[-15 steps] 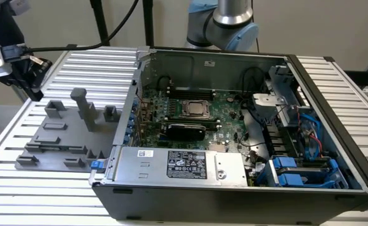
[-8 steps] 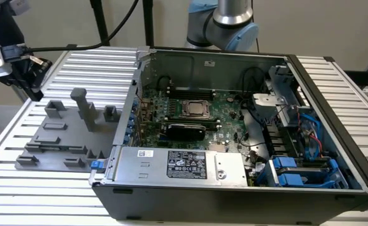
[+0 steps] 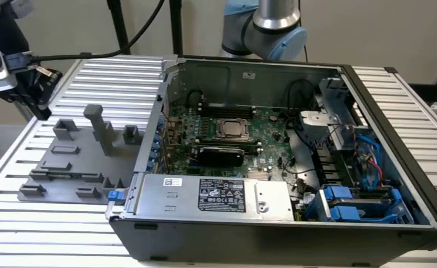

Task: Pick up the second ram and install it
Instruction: 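Pick up the second ram and move it above second insertion slot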

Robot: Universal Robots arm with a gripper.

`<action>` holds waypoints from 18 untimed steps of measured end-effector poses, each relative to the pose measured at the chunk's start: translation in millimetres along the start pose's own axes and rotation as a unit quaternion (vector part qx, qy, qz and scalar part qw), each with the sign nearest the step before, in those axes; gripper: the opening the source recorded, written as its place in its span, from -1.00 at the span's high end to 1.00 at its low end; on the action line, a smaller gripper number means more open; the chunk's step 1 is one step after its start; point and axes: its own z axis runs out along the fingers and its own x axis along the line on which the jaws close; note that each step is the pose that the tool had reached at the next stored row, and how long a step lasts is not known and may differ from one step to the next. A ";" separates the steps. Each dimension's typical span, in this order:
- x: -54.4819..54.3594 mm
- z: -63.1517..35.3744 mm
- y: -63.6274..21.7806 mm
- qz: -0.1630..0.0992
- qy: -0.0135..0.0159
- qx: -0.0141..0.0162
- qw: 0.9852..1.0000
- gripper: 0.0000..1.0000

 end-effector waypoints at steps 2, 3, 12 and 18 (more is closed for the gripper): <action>0.0 0.6 -0.1 -0.019 0.001 0.000 1.000 1.00; 0.0 0.9 -0.1 -0.028 0.002 0.000 1.000 1.00; 0.1 4.6 -0.3 -0.109 0.008 -0.001 0.994 1.00; 0.1 7.7 -0.4 -0.163 0.011 -0.002 0.987 1.00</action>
